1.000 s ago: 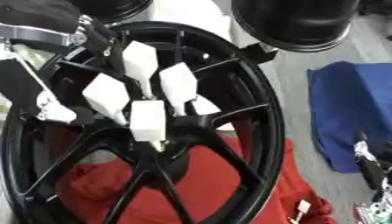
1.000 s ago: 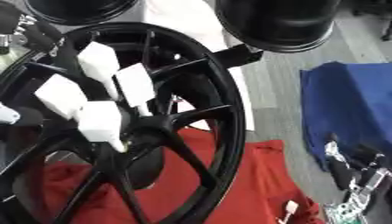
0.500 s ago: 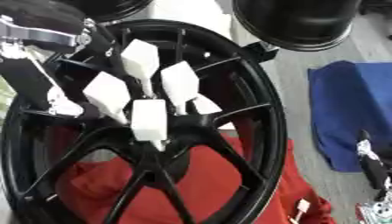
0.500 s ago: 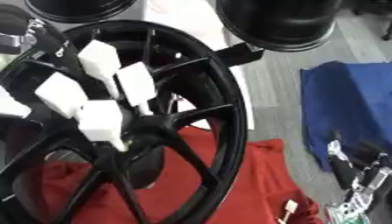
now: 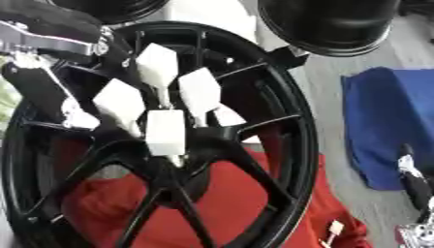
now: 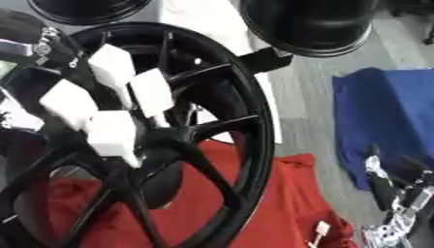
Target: Pull the pin out of the wheel hub.
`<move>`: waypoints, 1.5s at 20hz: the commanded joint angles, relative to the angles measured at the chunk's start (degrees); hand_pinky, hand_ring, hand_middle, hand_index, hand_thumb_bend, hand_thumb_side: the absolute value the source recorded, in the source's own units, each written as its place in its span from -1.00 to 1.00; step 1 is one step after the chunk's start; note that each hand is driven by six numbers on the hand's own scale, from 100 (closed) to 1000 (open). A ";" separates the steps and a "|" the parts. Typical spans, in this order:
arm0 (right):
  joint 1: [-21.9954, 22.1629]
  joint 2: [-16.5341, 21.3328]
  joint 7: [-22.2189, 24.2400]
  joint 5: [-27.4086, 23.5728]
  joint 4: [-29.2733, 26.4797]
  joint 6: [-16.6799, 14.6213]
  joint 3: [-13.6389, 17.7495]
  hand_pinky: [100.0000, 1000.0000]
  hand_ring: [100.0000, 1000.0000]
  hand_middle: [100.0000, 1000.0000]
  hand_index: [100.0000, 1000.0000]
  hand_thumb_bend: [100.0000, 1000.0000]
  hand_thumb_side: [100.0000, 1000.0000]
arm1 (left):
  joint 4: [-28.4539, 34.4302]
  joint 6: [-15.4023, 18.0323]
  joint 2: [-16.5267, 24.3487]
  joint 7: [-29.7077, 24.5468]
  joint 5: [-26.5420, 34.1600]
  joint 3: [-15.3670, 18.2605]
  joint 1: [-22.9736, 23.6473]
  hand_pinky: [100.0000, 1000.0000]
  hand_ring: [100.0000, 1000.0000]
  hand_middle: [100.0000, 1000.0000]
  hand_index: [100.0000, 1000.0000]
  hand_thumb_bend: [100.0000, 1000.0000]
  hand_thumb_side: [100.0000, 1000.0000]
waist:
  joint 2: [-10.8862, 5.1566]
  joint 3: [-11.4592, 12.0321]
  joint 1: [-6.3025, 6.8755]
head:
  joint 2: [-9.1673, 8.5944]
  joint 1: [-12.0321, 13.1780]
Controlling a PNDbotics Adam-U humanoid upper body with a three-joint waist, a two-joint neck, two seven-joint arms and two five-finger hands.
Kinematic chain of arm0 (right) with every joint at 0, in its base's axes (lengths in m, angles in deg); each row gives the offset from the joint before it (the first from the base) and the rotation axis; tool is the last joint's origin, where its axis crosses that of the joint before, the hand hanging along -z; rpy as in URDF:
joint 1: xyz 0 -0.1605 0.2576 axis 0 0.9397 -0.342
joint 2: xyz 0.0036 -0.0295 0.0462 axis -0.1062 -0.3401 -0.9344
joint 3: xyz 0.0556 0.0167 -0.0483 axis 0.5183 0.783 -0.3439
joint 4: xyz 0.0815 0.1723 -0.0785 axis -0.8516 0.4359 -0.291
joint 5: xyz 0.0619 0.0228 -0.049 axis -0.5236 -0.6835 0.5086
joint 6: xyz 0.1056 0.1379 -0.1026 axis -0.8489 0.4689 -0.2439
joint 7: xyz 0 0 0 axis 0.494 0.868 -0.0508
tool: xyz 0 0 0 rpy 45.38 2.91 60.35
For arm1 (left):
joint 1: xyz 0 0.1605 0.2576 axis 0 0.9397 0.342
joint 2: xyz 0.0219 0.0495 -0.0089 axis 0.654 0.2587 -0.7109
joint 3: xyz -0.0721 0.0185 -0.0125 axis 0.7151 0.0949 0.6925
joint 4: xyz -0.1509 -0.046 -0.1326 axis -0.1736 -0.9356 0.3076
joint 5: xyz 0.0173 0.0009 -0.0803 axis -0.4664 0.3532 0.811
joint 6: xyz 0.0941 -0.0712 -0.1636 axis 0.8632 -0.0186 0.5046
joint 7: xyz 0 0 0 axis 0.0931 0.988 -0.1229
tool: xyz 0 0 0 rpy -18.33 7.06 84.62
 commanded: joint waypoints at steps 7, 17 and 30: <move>-0.36 0.88 -1.10 -0.66 -1.09 -0.32 0.17 -0.07 0.07 -0.13 0.13 0.21 -0.60 | 0.12 -0.84 0.29 0.03 2.25 1.16 -0.88 0.01 -0.21 -0.18 0.14 -0.97 -0.67 | -1.15 -0.10 0.12 | -0.50 0.02; -0.11 1.25 -1.73 -0.99 -0.79 -0.20 0.35 -0.07 0.08 -0.13 0.13 0.21 -0.59 | 4.19 -7.23 1.50 0.03 8.85 6.37 -1.44 -0.26 -0.46 -0.45 -0.09 -0.92 -0.69 | -1.59 0.44 0.38 | -0.16 -0.58; 0.88 2.06 -2.65 -1.13 -0.38 -0.37 1.74 -0.07 0.07 -0.13 0.13 0.21 -0.60 | -3.44 -14.95 9.75 6.93 8.59 18.31 0.06 -0.38 -0.59 -0.58 -0.18 -1.00 -0.69 | -2.76 3.07 0.88 | 1.24 -2.12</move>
